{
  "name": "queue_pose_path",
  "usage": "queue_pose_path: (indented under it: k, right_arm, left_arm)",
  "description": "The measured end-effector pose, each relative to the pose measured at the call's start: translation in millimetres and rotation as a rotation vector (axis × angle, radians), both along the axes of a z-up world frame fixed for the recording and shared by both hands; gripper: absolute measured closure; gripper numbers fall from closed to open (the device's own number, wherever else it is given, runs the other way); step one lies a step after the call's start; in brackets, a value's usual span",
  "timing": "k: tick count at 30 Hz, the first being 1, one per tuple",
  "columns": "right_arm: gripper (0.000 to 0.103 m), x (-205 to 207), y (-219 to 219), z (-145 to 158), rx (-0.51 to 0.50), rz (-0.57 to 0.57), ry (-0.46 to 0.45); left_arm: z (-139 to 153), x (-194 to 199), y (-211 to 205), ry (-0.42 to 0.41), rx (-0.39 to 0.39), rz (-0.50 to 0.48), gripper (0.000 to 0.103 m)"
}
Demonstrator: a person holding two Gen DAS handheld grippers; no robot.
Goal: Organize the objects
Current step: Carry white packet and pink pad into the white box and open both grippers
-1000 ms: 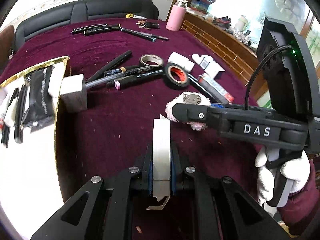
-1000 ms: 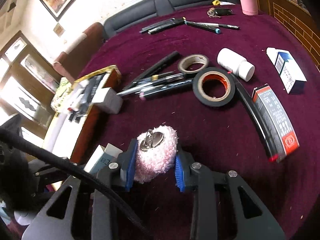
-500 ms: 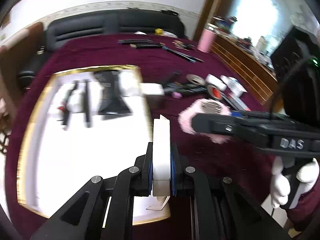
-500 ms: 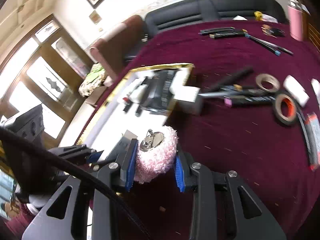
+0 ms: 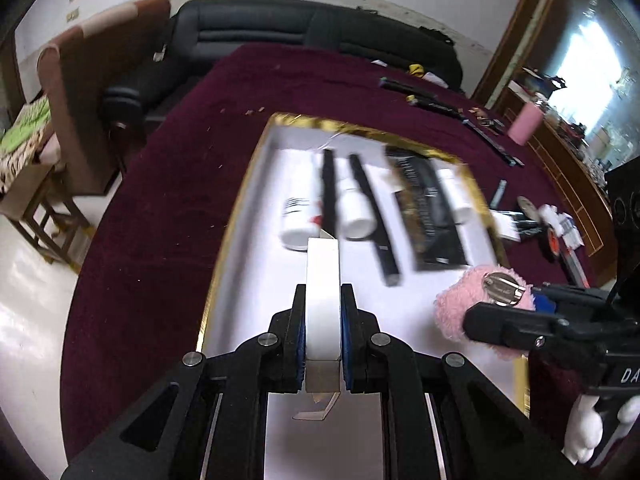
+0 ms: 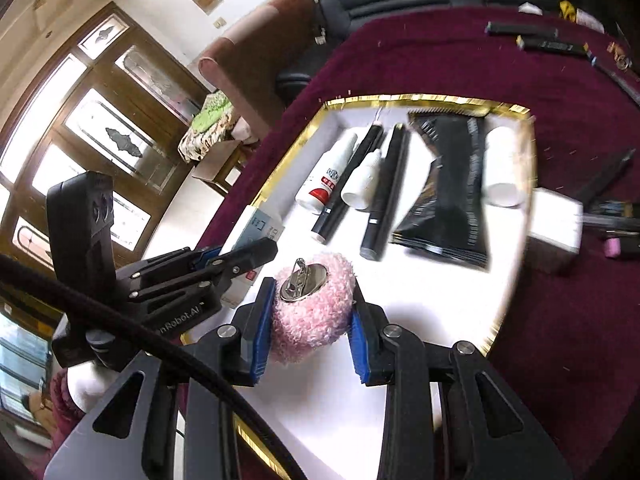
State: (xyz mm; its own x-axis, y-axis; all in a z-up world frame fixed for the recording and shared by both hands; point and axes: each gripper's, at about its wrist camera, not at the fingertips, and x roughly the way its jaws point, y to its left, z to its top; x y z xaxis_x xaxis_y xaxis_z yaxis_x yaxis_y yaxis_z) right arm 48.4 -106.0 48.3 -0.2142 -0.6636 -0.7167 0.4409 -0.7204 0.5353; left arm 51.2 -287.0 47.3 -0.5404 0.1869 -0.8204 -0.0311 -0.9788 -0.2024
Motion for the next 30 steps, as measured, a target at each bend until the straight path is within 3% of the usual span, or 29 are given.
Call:
queue_pose_path:
  k: [5,12,19,24,28,30]
  right_arm:
    - [0.072,-12.1,-22.6,-17.5,0.023,0.006,-0.034]
    - [0.072,-22.3,-38.3,-28.2,0.045,0.007,-0.041]
    - [0.068,-28.9,-45.0,-23.6,0.105,-0.02,-0.006]
    - [0.065,-36.1,-43.2,-26.8,0.126,-0.036,-0.028]
    - [0.064,-39.1,-40.8,-24.6,0.126,-0.036,-0.014]
    - [0.064,-37.1,-36.5,-20.6,0.111,-0.045,0.009]
  left_arm:
    - [-16.9,-16.8,-10.6,-0.038,0.015,0.007,0.092]
    - [-15.3,-31.3,-18.9,-0.05,0.018,0.022,0.092]
    - [-17.4,-34.1,-19.9,-0.057,0.014,0.053,0.092]
    - [-16.6,-32.3,-23.9,-0.055,0.033,0.08,0.091]
    - [-15.1,-29.3,-28.9,-0.04,0.083,0.107,0.086]
    - [-13.4,-26.3,-30.0,-0.026,0.096,0.124,0.078]
